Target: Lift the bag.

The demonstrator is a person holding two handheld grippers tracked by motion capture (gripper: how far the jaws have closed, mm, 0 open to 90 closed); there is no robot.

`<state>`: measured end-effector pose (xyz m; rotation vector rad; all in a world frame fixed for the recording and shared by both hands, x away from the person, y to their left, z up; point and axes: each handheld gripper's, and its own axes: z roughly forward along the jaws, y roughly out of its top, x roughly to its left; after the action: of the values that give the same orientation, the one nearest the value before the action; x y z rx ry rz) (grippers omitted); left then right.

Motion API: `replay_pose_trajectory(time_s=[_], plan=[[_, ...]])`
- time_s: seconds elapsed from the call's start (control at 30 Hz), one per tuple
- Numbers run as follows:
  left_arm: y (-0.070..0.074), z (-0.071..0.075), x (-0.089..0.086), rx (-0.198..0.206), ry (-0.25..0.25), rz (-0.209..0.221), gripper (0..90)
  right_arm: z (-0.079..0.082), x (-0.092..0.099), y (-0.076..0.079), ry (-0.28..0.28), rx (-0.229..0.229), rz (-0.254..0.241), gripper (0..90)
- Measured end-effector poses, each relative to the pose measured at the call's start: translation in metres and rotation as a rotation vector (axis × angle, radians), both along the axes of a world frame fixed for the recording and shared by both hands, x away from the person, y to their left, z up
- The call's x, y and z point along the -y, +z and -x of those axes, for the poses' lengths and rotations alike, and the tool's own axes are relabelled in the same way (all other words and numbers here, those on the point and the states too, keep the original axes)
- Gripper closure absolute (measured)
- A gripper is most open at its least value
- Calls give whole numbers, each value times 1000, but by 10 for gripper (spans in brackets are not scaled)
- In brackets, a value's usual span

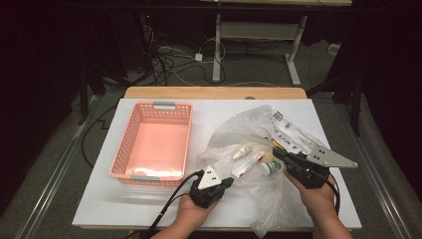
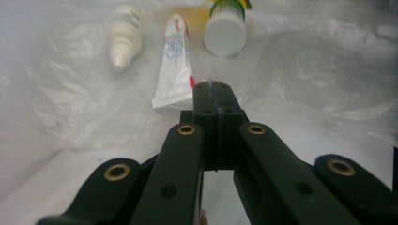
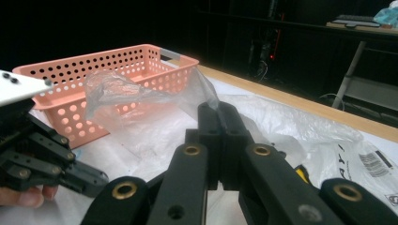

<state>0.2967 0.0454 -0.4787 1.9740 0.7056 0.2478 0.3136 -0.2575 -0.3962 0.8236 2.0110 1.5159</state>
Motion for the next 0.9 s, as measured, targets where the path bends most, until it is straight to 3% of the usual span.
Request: replay_pose_trajectory(time_s=[0.13, 0.33, 0.57, 0.77, 0.9], plan=[[6, 2, -6, 64, 8, 27, 884, -2, -2, 0, -3, 0, 0, 900], [18, 3, -12, 110, 38, 62, 884, -2, -4, 1, -3, 3, -6, 900], [48, -2, -20, 222, 97, 118, 885, -3, -6, 4, 5, 18, -27, 900], [72, -19, -21, 283, 135, 219, 885, -10, -10, 8, 6, 27, -43, 900], [95, -34, -14, 335, 140, 236, 885, -15, -11, 21, -9, 47, -75, 900]])
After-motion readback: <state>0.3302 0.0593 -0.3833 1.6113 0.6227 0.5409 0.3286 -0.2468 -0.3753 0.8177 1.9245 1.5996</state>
